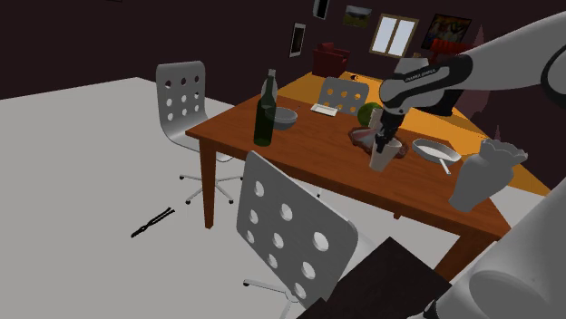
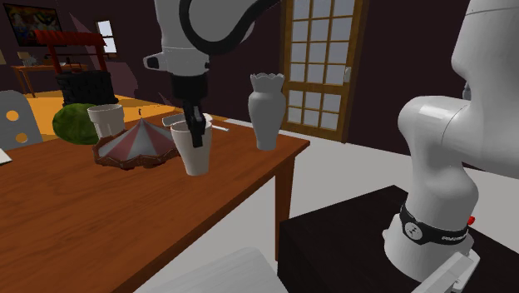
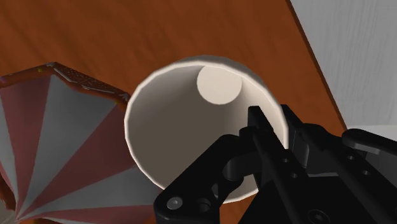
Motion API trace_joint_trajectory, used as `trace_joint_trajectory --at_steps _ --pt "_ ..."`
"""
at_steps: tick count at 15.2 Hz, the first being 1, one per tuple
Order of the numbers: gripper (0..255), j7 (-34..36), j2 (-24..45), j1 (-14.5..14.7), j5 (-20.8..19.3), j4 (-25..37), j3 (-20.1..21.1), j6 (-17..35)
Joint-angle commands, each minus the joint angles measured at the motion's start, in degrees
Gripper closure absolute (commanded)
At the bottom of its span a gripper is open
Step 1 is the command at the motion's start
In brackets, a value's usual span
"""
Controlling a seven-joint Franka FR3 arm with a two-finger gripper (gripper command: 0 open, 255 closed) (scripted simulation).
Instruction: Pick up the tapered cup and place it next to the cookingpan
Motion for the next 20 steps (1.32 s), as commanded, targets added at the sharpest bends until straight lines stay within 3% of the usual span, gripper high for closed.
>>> trace_joint_trajectory --at_steps 1,20 --pt "255 0.00 -0.50 0.07 -0.11 1.11 0.07 -1.59" --pt "255 -0.80 -3.58 0.50 -0.59 12.65 0.69 -15.97"
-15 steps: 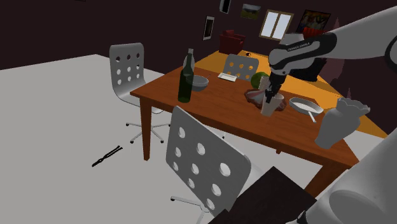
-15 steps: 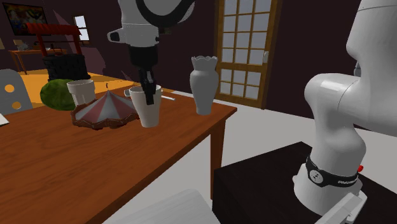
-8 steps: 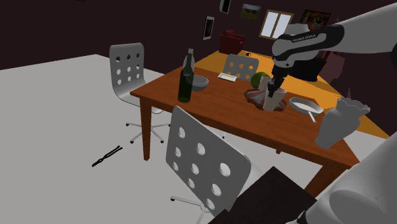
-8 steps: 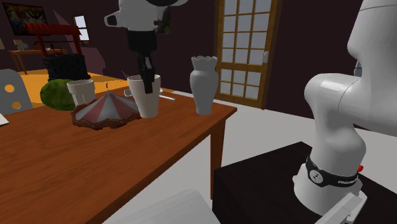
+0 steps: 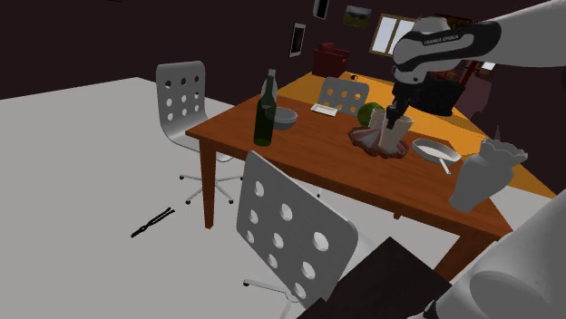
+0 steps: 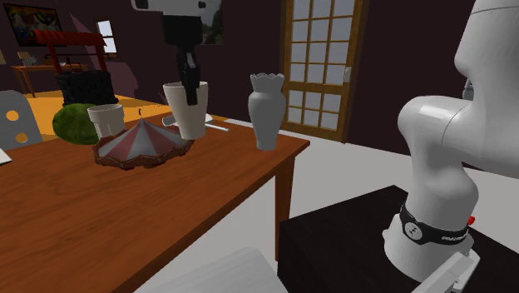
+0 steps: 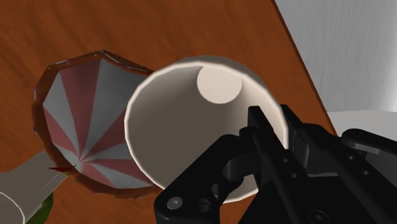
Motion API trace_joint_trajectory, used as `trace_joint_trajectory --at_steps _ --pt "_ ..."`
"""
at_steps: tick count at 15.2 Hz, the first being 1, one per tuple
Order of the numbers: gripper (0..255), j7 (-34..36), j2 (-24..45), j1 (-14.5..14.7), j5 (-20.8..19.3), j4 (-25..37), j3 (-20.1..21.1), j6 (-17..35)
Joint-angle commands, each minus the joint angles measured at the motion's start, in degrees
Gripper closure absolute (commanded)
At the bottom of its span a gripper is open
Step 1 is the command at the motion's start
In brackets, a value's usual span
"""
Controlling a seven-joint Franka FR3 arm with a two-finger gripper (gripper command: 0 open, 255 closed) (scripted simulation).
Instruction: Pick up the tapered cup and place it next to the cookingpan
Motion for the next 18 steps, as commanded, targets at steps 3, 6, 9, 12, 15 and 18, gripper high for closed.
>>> trace_joint_trajectory --at_steps 3,6,9,12,15,18 --pt "255 -0.18 -0.26 0.13 0.03 2.94 0.17 -3.17" --pt "255 -0.47 -0.18 0.17 0.15 5.32 0.22 -5.47" --pt "255 -3.55 0.77 -1.12 0.67 6.97 -1.37 -5.86" --pt "255 -8.19 2.64 -3.17 1.77 8.89 -3.76 -5.53" --pt "255 -13.02 5.17 -5.45 3.42 11.47 -6.06 -5.38" --pt "255 -18.03 8.38 -8.01 5.68 14.76 -8.24 -5.48"
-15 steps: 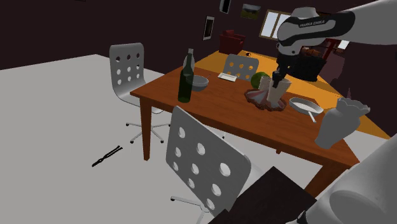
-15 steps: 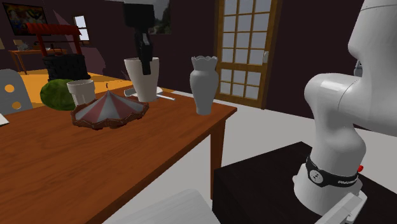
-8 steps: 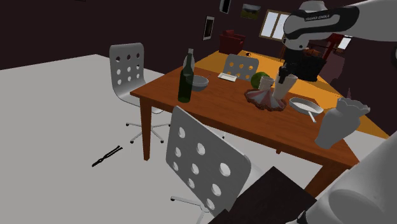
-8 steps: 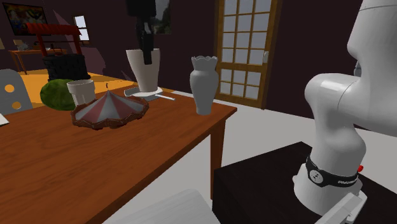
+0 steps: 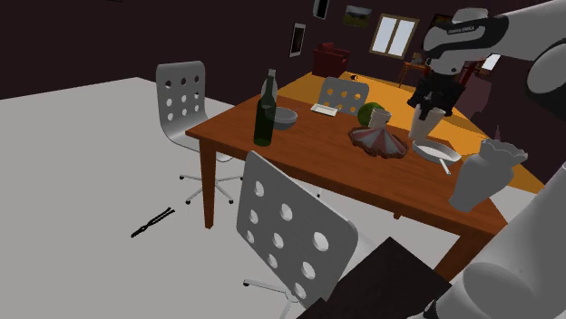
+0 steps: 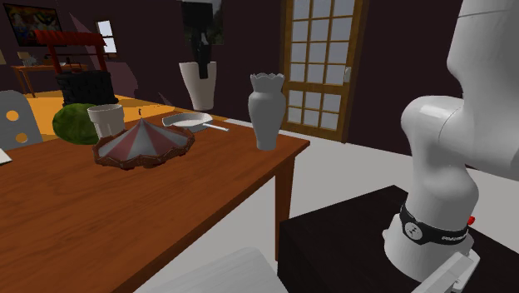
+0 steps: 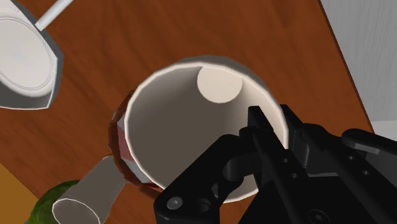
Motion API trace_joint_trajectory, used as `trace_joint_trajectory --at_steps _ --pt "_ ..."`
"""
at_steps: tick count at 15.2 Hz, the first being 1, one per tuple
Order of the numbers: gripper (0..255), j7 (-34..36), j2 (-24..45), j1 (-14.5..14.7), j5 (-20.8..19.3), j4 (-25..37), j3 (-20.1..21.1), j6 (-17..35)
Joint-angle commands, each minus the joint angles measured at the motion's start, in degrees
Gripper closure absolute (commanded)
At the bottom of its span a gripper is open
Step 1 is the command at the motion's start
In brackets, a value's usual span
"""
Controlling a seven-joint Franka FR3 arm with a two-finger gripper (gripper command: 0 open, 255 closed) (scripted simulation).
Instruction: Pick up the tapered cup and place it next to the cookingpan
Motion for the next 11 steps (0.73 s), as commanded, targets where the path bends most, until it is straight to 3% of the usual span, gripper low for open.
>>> trace_joint_trajectory --at_steps 1,11 --pt "255 -3.49 2.43 -1.82 1.73 2.55 -1.34 -0.22" --pt "255 -18.89 17.61 -15.00 12.63 20.10 -4.71 -4.33"
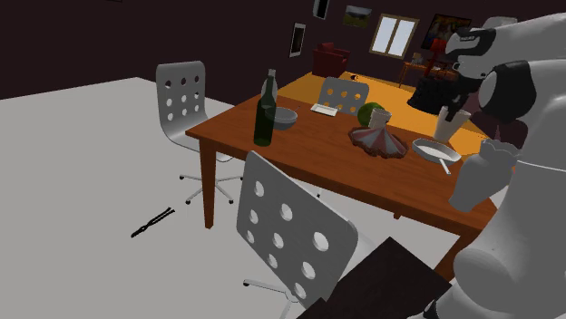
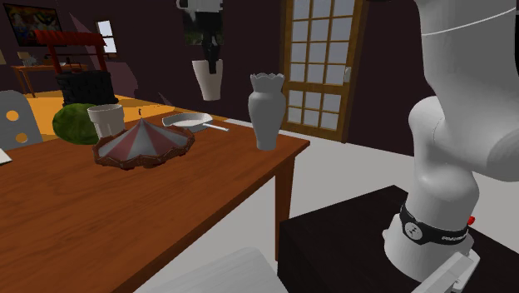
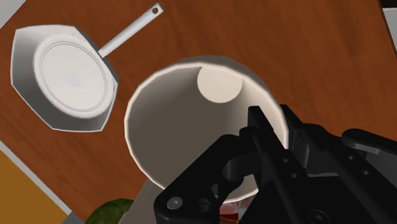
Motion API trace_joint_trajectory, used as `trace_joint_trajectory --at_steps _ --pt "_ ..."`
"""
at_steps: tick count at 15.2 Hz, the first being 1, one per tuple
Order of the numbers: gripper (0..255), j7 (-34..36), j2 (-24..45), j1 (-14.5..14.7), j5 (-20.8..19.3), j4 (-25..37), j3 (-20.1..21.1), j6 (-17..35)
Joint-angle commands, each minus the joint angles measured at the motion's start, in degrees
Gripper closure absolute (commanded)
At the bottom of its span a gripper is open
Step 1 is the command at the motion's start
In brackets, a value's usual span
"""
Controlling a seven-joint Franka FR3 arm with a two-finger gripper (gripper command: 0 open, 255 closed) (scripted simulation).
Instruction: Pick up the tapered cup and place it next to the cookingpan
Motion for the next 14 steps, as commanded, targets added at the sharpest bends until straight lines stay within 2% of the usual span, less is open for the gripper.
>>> trace_joint_trajectory --at_steps 1,14 --pt "255 -1.29 1.13 -1.24 0.86 0.78 -0.06 0.27" --pt "255 -0.93 0.27 0.42 0.44 -10.54 0.22 10.71"
